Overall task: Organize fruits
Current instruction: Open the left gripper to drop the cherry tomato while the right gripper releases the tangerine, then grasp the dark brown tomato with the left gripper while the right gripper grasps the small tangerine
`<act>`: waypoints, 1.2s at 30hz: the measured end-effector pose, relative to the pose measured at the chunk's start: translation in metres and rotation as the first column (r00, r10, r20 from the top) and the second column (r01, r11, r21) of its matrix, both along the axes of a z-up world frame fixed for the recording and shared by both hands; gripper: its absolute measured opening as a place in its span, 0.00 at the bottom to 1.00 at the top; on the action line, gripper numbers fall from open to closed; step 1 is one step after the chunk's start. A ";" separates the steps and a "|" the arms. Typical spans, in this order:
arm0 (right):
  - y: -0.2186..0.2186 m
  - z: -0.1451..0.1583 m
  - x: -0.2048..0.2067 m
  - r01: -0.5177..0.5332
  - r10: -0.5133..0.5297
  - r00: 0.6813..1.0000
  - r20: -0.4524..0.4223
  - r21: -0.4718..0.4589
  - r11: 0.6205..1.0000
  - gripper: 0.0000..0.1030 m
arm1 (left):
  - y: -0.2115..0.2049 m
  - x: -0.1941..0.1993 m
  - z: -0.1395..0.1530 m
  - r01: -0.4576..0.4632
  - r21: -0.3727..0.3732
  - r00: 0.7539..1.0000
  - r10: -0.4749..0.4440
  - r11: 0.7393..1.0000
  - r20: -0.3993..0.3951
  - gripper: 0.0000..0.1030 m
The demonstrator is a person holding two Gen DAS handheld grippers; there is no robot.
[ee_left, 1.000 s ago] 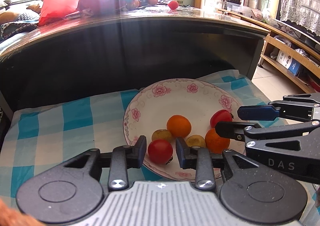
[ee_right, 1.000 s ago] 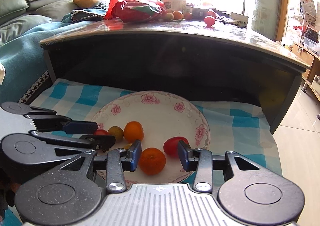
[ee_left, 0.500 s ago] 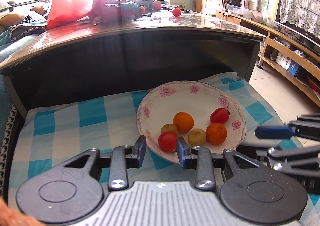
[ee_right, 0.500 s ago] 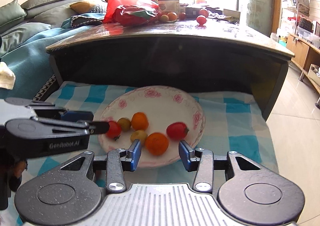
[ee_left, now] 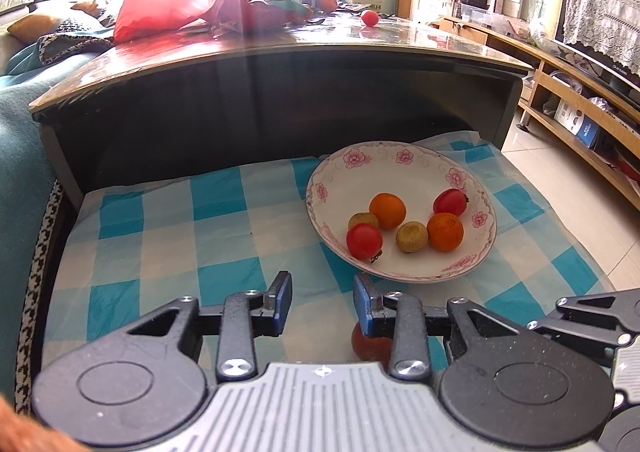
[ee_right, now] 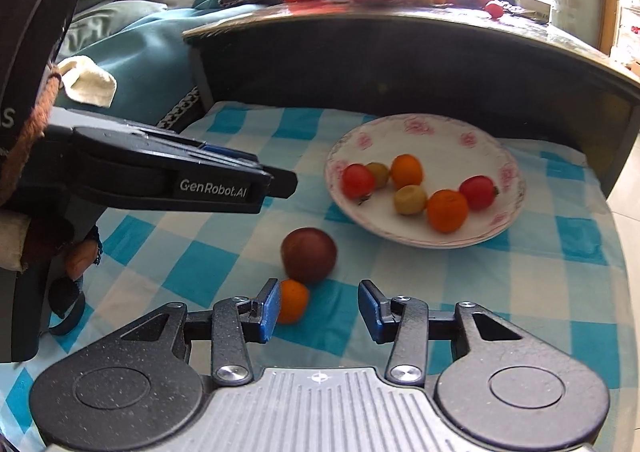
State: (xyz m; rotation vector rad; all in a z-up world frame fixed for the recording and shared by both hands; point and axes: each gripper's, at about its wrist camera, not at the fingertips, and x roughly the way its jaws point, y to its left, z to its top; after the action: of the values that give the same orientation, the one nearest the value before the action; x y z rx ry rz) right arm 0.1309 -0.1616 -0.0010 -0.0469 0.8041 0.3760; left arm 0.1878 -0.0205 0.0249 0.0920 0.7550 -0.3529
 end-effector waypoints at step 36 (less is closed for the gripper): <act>-0.043 -0.002 -0.019 0.086 -0.094 0.984 -0.151 -0.056 0.995 0.21 | -0.040 -0.014 -0.029 0.195 -0.061 0.976 -0.200 0.979 -0.091 0.53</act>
State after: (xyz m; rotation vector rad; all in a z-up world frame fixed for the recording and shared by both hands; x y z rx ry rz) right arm 0.1115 -0.2048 -0.0032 -0.0271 0.9645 0.2765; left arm 0.1736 -0.0601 -0.0040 0.1019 0.8341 -0.5693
